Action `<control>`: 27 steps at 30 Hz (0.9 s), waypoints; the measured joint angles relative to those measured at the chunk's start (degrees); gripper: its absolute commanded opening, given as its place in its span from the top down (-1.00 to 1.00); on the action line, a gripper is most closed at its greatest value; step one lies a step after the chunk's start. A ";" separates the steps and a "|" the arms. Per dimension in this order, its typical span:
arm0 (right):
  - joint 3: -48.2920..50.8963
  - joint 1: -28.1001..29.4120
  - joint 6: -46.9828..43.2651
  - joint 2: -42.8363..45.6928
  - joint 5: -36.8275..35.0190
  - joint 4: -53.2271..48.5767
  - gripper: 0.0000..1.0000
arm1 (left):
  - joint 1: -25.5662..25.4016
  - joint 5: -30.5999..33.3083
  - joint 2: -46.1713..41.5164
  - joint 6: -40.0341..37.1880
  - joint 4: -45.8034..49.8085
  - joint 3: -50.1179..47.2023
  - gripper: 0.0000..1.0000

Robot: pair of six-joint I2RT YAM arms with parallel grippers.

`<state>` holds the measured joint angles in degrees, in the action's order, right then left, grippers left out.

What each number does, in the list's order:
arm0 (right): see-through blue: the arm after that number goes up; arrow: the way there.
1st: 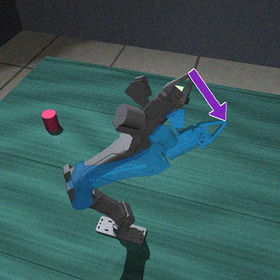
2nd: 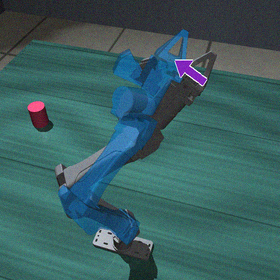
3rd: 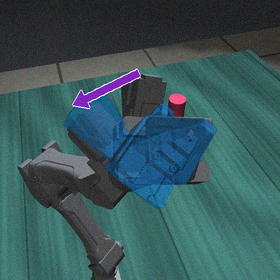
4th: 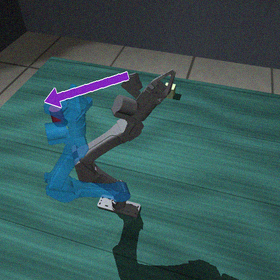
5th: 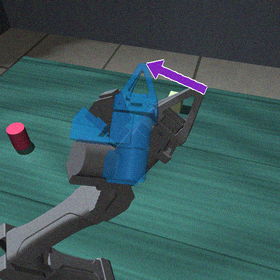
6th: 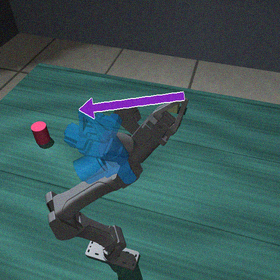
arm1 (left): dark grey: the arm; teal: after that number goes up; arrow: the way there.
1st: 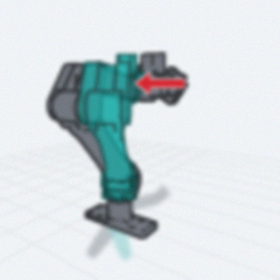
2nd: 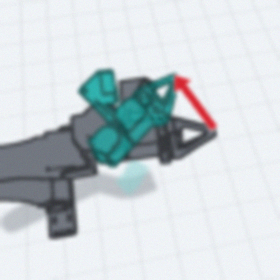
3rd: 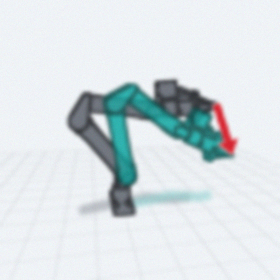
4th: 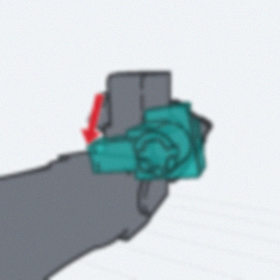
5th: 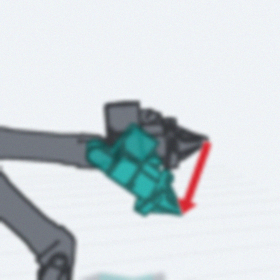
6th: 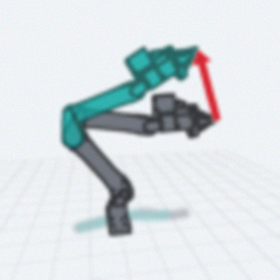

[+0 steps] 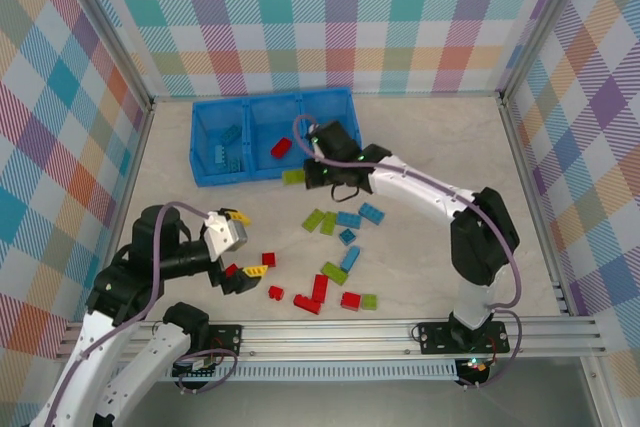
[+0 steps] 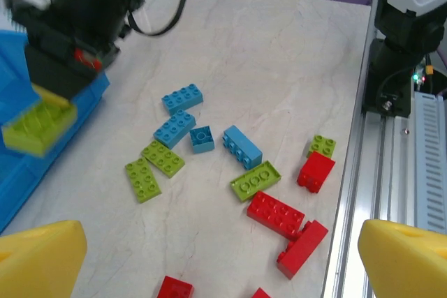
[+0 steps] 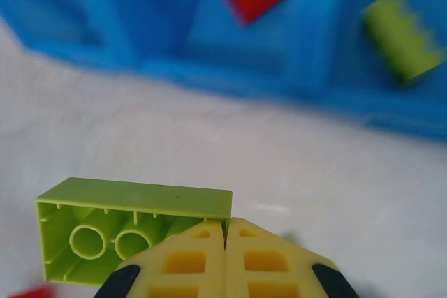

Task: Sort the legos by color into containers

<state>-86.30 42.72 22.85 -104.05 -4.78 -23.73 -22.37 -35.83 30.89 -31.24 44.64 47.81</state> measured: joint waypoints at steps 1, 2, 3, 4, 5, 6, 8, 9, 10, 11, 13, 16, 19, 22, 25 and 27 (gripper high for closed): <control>-1.05 -1.20 -0.94 -0.61 -1.46 0.04 1.00 | 0.00 1.18 0.96 1.14 -0.92 -0.02 -1.00; -2.62 -2.58 -2.05 -1.84 -3.28 0.17 1.00 | 0.00 2.89 2.05 2.60 -1.75 -0.02 -1.00; -4.63 -3.91 -3.08 -3.48 -5.05 0.20 1.00 | 0.00 5.16 3.21 4.20 -2.51 -0.02 -1.00; -6.49 -4.85 -3.91 -5.05 -6.12 0.15 1.00 | 0.00 7.34 4.24 5.68 -3.02 -0.02 -1.00; -9.01 -5.86 -4.83 -7.28 -7.52 0.13 1.00 | 0.00 9.90 5.53 7.48 -3.48 0.00 -1.00; -11.56 -6.67 -5.70 -9.70 -8.74 0.11 1.00 | 0.00 12.33 6.71 9.22 -3.69 0.02 -1.00; -16.11 -7.58 -7.17 -13.99 -10.78 -0.42 0.85 | 0.00 15.91 8.44 12.24 -3.93 0.07 -1.00; -17.88 -7.82 -7.78 -15.74 -11.54 -0.85 0.80 | 0.00 17.33 9.14 13.68 -3.93 0.13 -1.00; -19.91 -7.98 -8.57 -17.70 -12.41 -1.40 0.72 | 0.00 18.73 10.01 15.23 -3.91 0.20 -1.00; -21.68 -8.04 -9.31 -19.37 -13.07 -2.03 0.64 | 0.00 19.82 10.58 16.68 -3.91 0.22 -1.00; -24.61 -8.07 -10.51 -21.84 -13.94 -3.39 0.56 | 0.00 21.29 10.95 18.99 -3.93 0.26 -1.00; -28.48 -8.20 -11.89 -23.71 -14.86 -6.01 0.48 | 0.00 23.10 11.28 22.45 -3.93 0.59 -1.00; -31.67 -8.31 -12.92 -23.85 -15.06 -7.65 0.49 | 0.00 24.68 12.61 25.73 -4.04 1.18 -1.00; -33.11 -8.31 -13.49 -23.43 -15.19 -7.65 0.52 | 0.00 25.68 15.08 28.57 -3.87 2.03 -1.00; -33.14 -8.31 -14.27 -22.86 -15.15 -8.52 0.66 | 0.00 26.36 17.90 31.69 -3.72 3.15 -1.00; -34.14 -8.70 -14.75 -22.88 -14.47 -10.40 0.55 | 0.00 26.51 19.37 33.48 -3.78 3.45 -1.00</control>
<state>-120.44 34.02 8.10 -126.93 -19.25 -34.13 -22.37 -9.32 50.26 2.24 40.86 51.27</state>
